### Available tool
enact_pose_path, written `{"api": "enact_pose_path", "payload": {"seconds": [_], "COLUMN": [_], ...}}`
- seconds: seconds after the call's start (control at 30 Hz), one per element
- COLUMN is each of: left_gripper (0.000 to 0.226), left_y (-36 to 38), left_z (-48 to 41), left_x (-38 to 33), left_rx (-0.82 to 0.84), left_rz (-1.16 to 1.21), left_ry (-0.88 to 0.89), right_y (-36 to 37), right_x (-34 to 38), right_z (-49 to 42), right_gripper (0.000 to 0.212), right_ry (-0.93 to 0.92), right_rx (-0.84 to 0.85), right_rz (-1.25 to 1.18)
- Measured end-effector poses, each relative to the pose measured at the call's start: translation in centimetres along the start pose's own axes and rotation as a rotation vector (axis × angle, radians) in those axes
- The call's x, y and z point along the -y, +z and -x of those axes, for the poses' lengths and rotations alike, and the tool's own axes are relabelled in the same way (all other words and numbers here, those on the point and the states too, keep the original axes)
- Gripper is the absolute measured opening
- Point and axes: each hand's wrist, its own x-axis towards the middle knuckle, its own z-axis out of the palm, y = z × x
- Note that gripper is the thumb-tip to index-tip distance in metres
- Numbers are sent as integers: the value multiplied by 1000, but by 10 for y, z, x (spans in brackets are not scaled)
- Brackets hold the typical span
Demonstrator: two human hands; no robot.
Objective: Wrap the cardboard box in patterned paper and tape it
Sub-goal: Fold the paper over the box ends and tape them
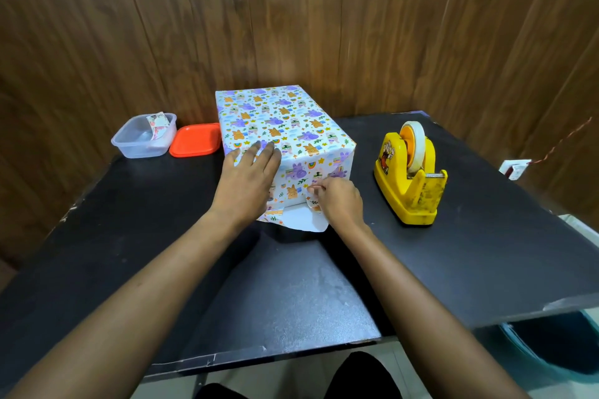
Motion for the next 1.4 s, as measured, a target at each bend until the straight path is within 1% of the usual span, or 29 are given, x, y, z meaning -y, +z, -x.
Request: {"api": "enact_pose_path", "payload": {"seconds": [0.13,0.23,0.33,0.4,0.47,0.53,0.6,0.67,0.77,0.8,0.87,1.0,1.1,1.2,1.27,1.3,1.33,1.4], "left_gripper": [86,88,89,88,86,82,76,70,71,73,74,73,72,70,67,66,65,65], "left_y": [-1,0,0,0,-2,-9,-14,-14,-10,-6,-4,-7,-8,-9,-12,-13,-14,-17], "left_z": [0,0,-1,-2,-5,-8,-12,-14,-14,-15,-16,-14,-13,-12,-12,-12,-12,-12], "left_x": [0,0,0,0,-1,-5,-10,-15,-15,-14,-13,-15,-14,-12,-12,-14,-14,-13], "left_rx": [0,13,2,-1,6,47,77,74,0,-38,-60,-40,-9,29,72,95,108,133], "left_rz": [-8,-23,-20,0,32,71,104,70,31,28,35,49,43,27,36,40,46,36], "left_ry": [0,-5,-10,-20,-45,-61,-98,-115,-93,-86,-76,-82,-80,-82,-89,-88,-86,-85], "right_y": [5,2,-17,-25,-23,-18,-17,-16,-14,-15,-16,-18,-20,-36,-58,-73,-88,-115], "right_x": [-4,-21,-40,-45,-42,-37,-29,-21,-16,-17,-22,-26,-22,-11,-2,0,0,-6], "right_z": [-7,-13,-13,-12,-12,-12,-12,-12,-14,-15,-15,-11,-9,-3,5,10,14,16], "right_gripper": [25,28,22,29,39,43,47,51,54,53,47,36,28,18,25,27,25,21], "right_ry": [86,154,82,49,45,37,21,18,33,34,44,89,114,67,5,-12,-19,23], "right_rx": [17,39,39,66,123,140,100,46,9,5,9,22,73,71,16,-48,-137,-366], "right_rz": [-114,-184,-230,-269,-228,-102,23,102,168,168,118,-34,52,110,62,44,52,152]}}
